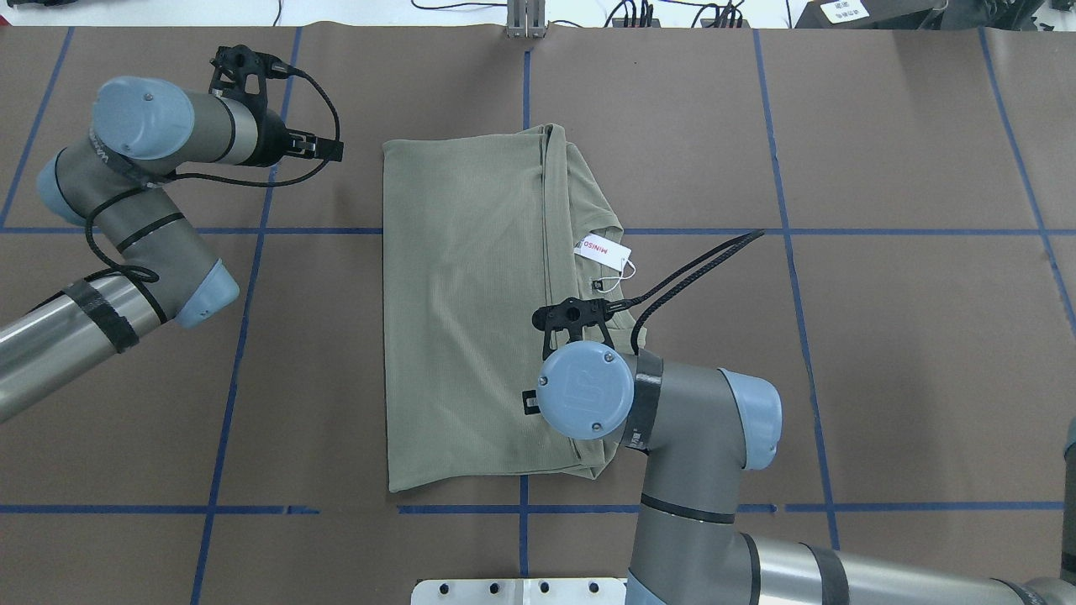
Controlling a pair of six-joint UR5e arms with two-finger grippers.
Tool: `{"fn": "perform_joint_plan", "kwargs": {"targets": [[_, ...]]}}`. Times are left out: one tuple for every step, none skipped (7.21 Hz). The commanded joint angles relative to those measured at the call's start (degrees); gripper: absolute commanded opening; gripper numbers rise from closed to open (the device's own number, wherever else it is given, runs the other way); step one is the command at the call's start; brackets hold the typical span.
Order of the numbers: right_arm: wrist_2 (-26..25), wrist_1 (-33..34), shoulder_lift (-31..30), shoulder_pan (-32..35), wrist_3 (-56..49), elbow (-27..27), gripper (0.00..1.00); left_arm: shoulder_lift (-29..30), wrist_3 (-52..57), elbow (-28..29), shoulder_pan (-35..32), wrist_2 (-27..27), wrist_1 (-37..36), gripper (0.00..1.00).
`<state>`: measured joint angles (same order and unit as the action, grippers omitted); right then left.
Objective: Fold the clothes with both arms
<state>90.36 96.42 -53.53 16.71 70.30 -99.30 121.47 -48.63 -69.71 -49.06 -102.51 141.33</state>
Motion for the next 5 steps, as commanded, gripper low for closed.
{"fn": "perform_joint_plan", "kwargs": {"targets": [[0.0, 1.4, 1.0, -0.3, -4.2, 1.8, 0.69, 0.0, -1.8, 0.0, 0.1, 0.0, 0.0, 1.00], [-0.1, 1.8, 1.1, -0.4, -4.9, 1.7, 0.67, 0.0, -1.9, 0.0, 0.1, 0.0, 0.0, 1.00], [-0.1, 2.0, 1.1, -0.4, -5.8, 1.7, 0.66, 0.0, -1.9, 0.1, 0.1, 0.0, 0.0, 1.00], [-0.3, 2.2, 1.5, -0.4, -6.3, 1.7, 0.66, -0.3, -1.9, 0.0, 0.1, 0.0, 0.0, 1.00], [-0.5, 2.2, 1.8, -0.5, -6.3, 1.8, 0.66, -0.8, -1.8, 0.0, 0.1, 0.0, 0.1, 1.00]]}}
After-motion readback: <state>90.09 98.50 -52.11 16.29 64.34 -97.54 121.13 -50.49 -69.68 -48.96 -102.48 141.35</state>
